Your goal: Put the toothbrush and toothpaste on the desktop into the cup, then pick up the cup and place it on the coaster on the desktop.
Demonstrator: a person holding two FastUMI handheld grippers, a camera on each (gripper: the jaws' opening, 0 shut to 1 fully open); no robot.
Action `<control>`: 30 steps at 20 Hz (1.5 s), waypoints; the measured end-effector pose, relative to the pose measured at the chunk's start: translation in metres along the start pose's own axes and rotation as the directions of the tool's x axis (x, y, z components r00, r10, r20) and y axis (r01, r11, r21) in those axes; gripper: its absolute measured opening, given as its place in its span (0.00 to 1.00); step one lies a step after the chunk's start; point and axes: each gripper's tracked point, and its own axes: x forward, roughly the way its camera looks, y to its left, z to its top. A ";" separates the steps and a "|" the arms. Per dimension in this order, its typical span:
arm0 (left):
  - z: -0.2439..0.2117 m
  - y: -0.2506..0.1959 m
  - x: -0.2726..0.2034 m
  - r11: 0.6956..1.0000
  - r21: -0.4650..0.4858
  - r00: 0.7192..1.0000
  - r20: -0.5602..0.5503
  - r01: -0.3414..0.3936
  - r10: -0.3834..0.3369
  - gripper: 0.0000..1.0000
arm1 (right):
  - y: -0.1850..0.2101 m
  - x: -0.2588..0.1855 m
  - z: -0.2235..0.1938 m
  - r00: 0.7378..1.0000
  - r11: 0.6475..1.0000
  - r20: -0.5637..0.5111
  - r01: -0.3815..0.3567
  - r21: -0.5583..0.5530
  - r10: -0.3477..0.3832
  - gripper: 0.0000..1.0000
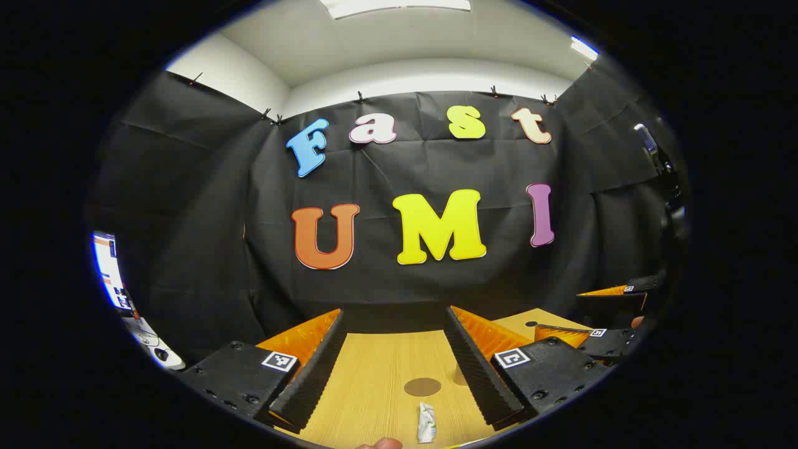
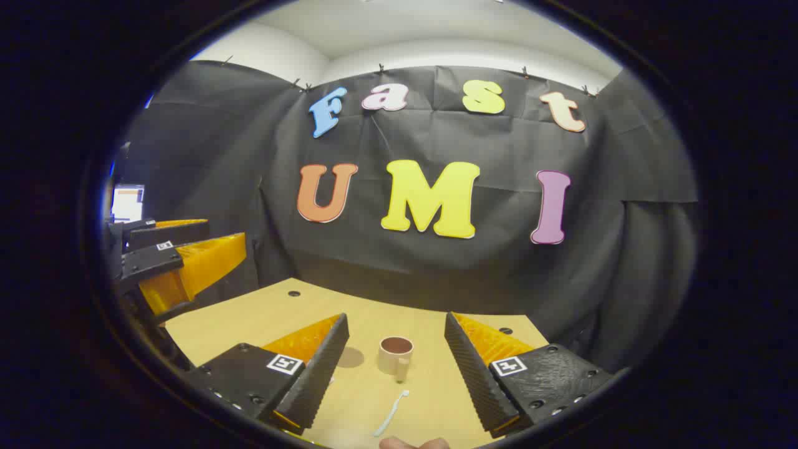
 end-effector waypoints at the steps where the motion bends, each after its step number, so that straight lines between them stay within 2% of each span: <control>1: -0.001 -0.001 -0.001 1.000 -0.001 1.000 0.000 0.001 -0.001 0.99 | 0.001 0.000 -0.001 1.000 1.000 -0.002 -0.002 -0.002 0.002 0.94; 14: 0.001 0.008 -0.002 0.998 0.004 0.998 0.008 -0.060 0.060 0.99 | -0.005 0.004 0.001 0.999 0.999 -0.004 -0.032 -0.018 0.032 0.94; 15: -0.001 0.009 0.000 0.998 -0.003 0.998 0.001 -0.062 0.062 0.94 | -0.005 0.003 0.000 0.999 0.999 -0.007 -0.035 -0.020 0.035 0.94; 16: -0.003 0.010 -0.001 0.998 -0.009 0.998 -0.008 -0.064 0.064 0.99 | -0.006 0.003 -0.001 0.999 0.999 -0.009 -0.036 -0.022 0.036 0.94; 18: -0.007 0.008 -0.002 0.998 -0.014 0.998 -0.021 -0.062 0.061 0.99 | -0.007 0.003 -0.005 0.999 0.999 -0.019 -0.040 -0.020 0.040 0.94; 21: -0.011 0.010 -0.003 0.997 -0.014 0.997 -0.032 -0.074 0.074 0.99 | -0.009 0.006 -0.013 0.998 0.999 -0.042 -0.043 -0.029 0.041 0.97; 23: -0.010 0.011 -0.004 0.996 -0.016 0.996 -0.032 -0.088 0.088 0.99 | -0.011 0.008 -0.019 0.998 0.999 -0.057 -0.039 -0.035 0.037 0.94; 30: -0.004 0.023 -0.003 0.993 0.022 0.993 -0.018 -0.115 0.116 0.99 | -0.011 0.028 -0.051 0.984 0.996 -0.177 -0.048 -0.077 0.034 0.94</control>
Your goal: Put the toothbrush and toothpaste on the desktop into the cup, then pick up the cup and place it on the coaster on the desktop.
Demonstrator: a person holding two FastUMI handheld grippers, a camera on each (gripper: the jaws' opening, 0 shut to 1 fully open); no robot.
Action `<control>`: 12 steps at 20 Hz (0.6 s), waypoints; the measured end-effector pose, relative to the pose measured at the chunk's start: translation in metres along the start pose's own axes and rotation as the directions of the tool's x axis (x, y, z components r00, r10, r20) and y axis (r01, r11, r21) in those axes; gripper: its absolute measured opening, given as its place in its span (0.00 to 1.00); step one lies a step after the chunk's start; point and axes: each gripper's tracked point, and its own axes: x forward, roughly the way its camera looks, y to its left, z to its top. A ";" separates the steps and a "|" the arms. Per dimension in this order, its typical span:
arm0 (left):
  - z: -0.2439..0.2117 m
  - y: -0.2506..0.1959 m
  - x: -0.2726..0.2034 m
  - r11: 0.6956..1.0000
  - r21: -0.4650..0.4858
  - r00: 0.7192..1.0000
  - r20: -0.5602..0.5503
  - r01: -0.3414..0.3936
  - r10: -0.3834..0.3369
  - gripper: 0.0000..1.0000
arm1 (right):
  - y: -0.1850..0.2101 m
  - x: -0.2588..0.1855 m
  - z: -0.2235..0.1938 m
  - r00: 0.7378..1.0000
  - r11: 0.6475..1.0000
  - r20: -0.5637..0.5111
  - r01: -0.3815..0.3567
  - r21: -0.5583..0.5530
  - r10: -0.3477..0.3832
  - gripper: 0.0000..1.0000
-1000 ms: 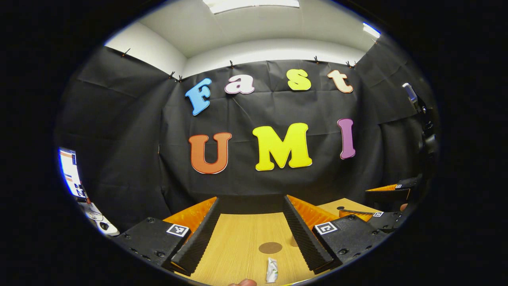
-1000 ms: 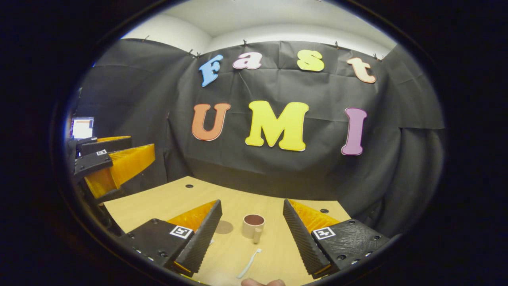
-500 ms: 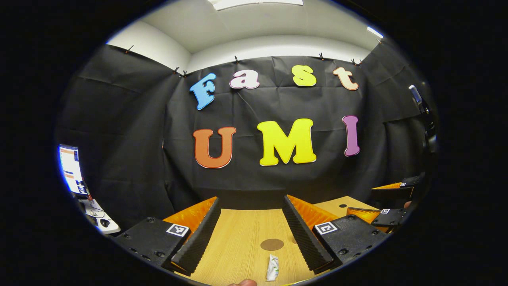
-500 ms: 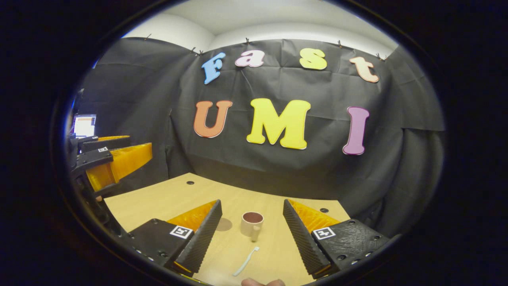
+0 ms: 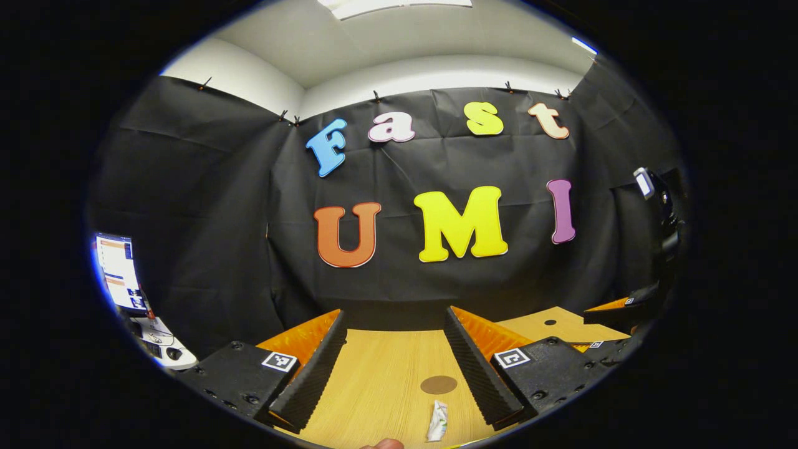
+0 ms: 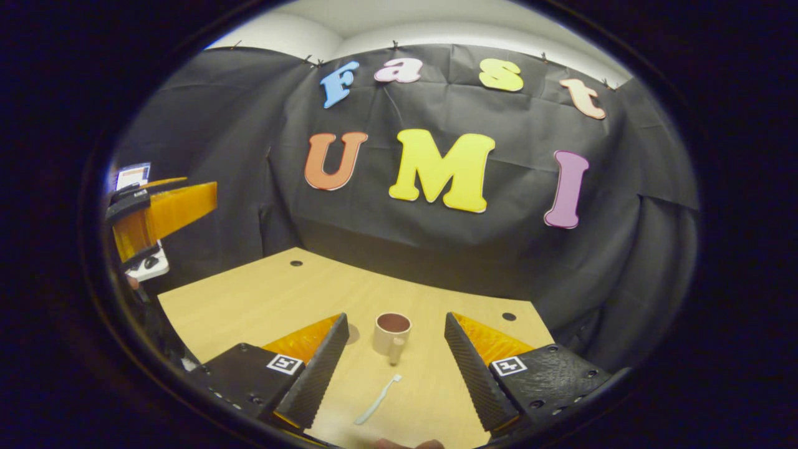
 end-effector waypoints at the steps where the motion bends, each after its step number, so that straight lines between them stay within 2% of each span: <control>1: -0.004 0.000 0.004 1.000 0.006 1.000 -0.002 0.008 -0.008 0.98 | 0.001 0.005 -0.009 0.999 1.000 -0.037 0.004 -0.002 -0.004 0.94; 3: -0.005 -0.002 0.012 0.999 0.030 0.999 -0.002 0.039 -0.039 0.98 | 0.007 0.015 -0.030 0.992 1.000 -0.127 0.009 0.022 -0.006 0.97; 4: -0.006 -0.003 0.018 0.997 0.045 0.998 -0.003 0.055 -0.055 0.98 | 0.010 0.020 -0.039 0.985 0.999 -0.172 0.015 0.038 -0.008 0.94; 7: -0.013 -0.006 0.040 0.992 0.065 0.994 -0.001 0.105 -0.106 0.99 | 0.017 0.038 -0.067 0.956 0.997 -0.292 0.041 0.068 -0.019 0.94; 9: -0.023 -0.013 0.054 0.986 0.056 0.988 -0.017 0.155 -0.154 0.98 | 0.015 0.051 -0.085 0.926 0.992 -0.377 0.081 0.097 -0.038 0.91; 10: -0.028 -0.015 0.060 0.983 0.055 0.984 -0.022 0.177 -0.176 0.98 | 0.016 0.058 -0.096 0.905 0.987 -0.423 0.108 0.122 -0.046 0.94; 12: -0.037 -0.014 0.071 0.977 0.054 0.978 -0.035 0.205 -0.203 0.99 | 0.020 0.064 -0.119 0.857 0.971 -0.514 0.159 0.176 -0.047 0.84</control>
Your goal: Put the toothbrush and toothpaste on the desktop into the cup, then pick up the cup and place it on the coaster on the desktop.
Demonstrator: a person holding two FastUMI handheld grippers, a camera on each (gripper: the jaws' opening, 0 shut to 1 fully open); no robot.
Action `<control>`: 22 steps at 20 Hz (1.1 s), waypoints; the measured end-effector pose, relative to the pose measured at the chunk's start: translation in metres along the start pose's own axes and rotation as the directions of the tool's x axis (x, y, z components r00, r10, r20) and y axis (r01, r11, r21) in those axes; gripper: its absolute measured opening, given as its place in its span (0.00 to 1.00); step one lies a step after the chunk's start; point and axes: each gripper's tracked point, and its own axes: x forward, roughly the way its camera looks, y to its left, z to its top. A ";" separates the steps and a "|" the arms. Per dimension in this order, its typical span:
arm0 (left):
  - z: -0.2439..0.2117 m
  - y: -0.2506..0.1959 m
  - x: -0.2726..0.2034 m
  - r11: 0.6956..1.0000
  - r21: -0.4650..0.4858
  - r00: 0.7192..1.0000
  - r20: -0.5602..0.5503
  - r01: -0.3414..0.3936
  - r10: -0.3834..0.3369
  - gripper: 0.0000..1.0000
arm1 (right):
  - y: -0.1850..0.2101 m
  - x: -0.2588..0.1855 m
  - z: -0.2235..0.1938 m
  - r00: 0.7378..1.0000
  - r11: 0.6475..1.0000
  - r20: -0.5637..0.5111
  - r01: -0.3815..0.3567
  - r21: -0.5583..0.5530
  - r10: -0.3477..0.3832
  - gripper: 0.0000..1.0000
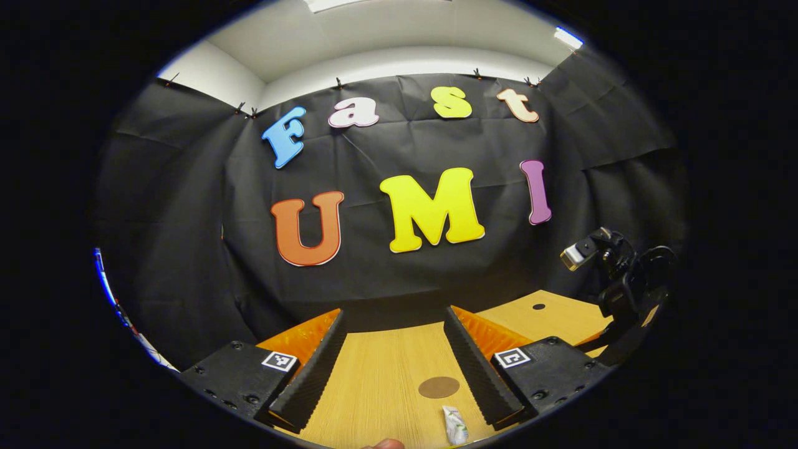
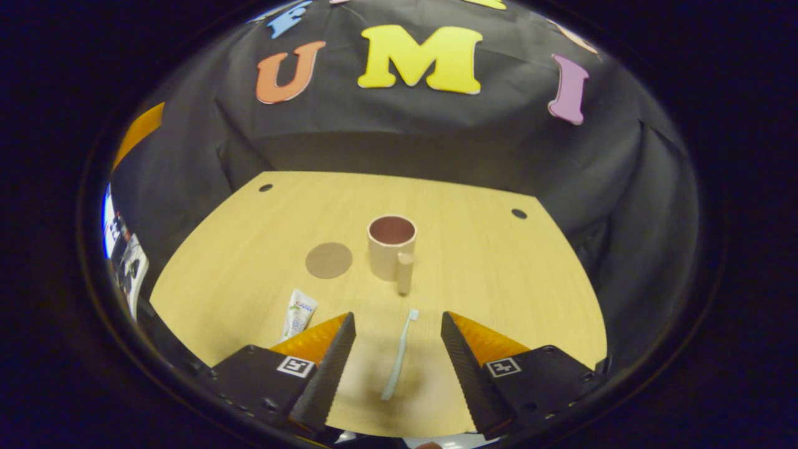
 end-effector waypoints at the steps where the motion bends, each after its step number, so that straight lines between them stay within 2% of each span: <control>1: -0.004 0.000 0.006 1.000 -0.001 1.000 -0.005 0.016 -0.016 0.99 | 0.002 0.008 -0.006 0.999 1.000 -0.041 0.002 0.027 -0.001 0.79; 2: -0.009 0.001 0.013 1.000 0.003 1.000 -0.009 0.028 -0.028 0.99 | 0.003 0.018 -0.014 0.997 0.999 -0.079 0.013 0.035 -0.011 0.75; 5: -0.021 0.004 0.030 0.998 0.005 0.997 -0.031 0.068 -0.067 0.99 | 0.000 0.039 -0.030 0.985 0.998 -0.167 0.058 0.037 -0.051 0.75; 7: -0.032 0.008 0.038 0.996 -0.001 0.995 -0.053 0.084 -0.084 0.99 | 0.000 0.050 -0.042 0.971 0.995 -0.232 0.069 0.065 -0.053 0.75; 10: -0.045 0.010 0.043 0.995 -0.008 0.991 -0.091 0.101 -0.101 0.99 | -0.009 0.064 -0.056 0.944 0.993 -0.318 0.109 0.038 -0.091 0.74; 14: -0.056 0.016 0.044 0.994 -0.010 0.986 -0.126 0.108 -0.109 0.99 | -0.002 0.078 -0.074 0.910 0.993 -0.410 0.100 0.054 -0.070 0.68; 17: -0.063 0.018 0.045 0.993 -0.020 0.981 -0.153 0.116 -0.118 0.99 | 0.003 0.082 -0.083 0.888 0.991 -0.458 0.102 0.091 -0.050 0.55; 18: -0.065 0.018 0.044 0.992 -0.026 0.979 -0.161 0.120 -0.123 0.99 | 0.002 0.084 -0.085 0.883 0.991 -0.467 0.109 0.084 -0.057 0.52; 19: -0.067 0.019 0.042 0.992 -0.033 0.977 -0.169 0.124 -0.127 0.99 | 0.001 0.085 -0.087 0.877 0.991 -0.477 0.114 0.075 -0.065 0.55; 22: -0.072 0.018 0.036 0.990 -0.044 0.972 -0.187 0.134 -0.140 0.99 | 0.003 0.091 -0.092 0.863 0.988 -0.501 0.128 0.090 -0.066 0.43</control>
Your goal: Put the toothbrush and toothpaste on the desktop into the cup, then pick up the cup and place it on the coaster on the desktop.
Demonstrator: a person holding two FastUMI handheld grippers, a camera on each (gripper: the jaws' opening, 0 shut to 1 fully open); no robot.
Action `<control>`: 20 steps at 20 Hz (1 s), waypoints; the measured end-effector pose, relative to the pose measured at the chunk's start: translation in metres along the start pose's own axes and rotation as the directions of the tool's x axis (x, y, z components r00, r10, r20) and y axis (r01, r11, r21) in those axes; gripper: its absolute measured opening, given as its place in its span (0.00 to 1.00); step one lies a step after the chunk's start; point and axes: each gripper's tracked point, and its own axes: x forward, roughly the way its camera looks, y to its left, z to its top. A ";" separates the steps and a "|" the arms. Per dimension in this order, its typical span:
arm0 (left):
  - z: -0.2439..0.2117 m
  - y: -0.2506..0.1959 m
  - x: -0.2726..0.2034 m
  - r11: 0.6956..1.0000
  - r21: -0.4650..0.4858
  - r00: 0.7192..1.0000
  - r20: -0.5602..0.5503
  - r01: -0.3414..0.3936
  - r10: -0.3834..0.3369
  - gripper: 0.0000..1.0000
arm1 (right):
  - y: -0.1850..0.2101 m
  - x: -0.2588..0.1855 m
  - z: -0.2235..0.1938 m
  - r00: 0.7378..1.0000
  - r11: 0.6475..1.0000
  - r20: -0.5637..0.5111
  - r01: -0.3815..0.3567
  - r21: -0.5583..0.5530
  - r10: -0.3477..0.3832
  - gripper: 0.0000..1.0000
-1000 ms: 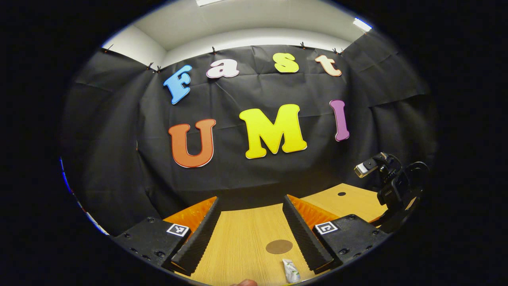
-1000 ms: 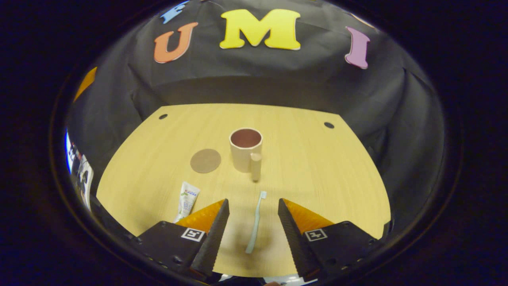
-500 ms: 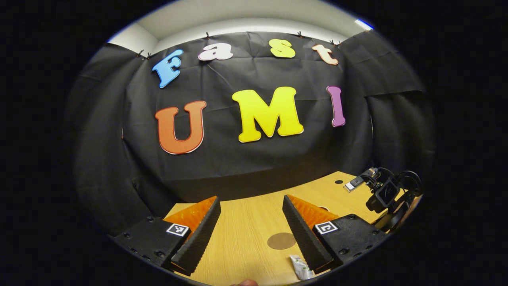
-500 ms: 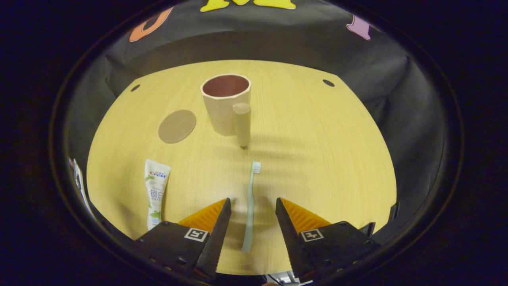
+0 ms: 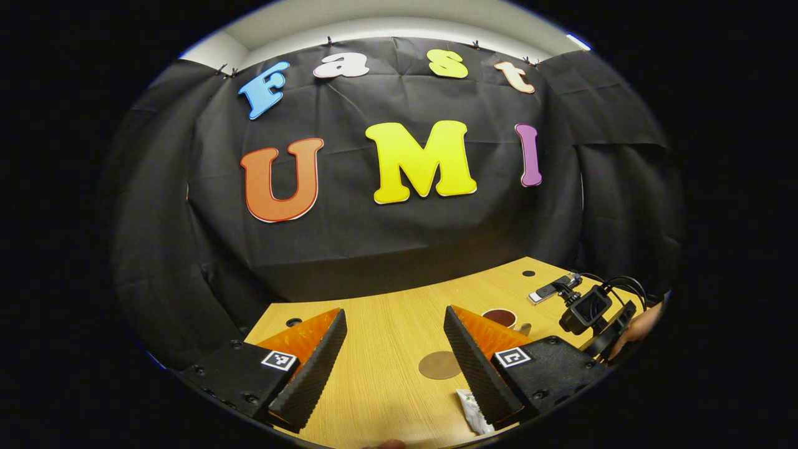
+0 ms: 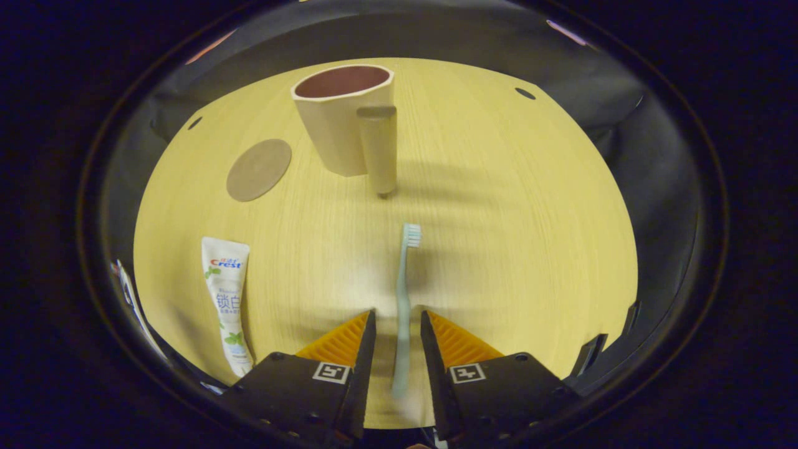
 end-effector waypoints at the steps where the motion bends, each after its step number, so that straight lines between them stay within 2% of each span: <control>1: -0.001 0.001 0.000 1.000 -0.002 1.000 -0.006 0.002 -0.002 0.99 | 0.002 0.001 0.002 1.000 1.000 0.000 -0.010 0.013 0.010 0.42; 3: -0.006 0.000 -0.001 1.000 -0.013 0.999 -0.032 0.002 -0.002 0.99 | 0.002 0.002 0.004 1.000 0.999 -0.013 -0.016 0.038 0.016 0.40; 5: -0.012 -0.001 -0.005 1.000 -0.030 0.998 -0.067 -0.002 0.000 0.99 | 0.005 0.002 0.003 0.998 0.998 -0.039 -0.039 0.056 0.041 0.26; 9: -0.027 -0.007 -0.009 0.998 -0.061 0.989 -0.145 -0.017 0.008 0.99 | 0.008 0.003 0.003 0.994 0.992 -0.060 -0.080 0.097 0.086 0.14; 14: -0.056 -0.031 -0.010 0.990 -0.144 0.955 -0.295 -0.011 -0.032 0.95 | 0.006 0.003 0.003 0.988 0.986 -0.052 -0.138 0.097 0.143 0.03; 20: -0.096 -0.054 -0.009 0.981 -0.192 0.892 -0.443 0.005 -0.091 0.95 | 0.007 -0.009 0.014 0.977 0.970 0.016 -0.214 0.115 0.214 0.01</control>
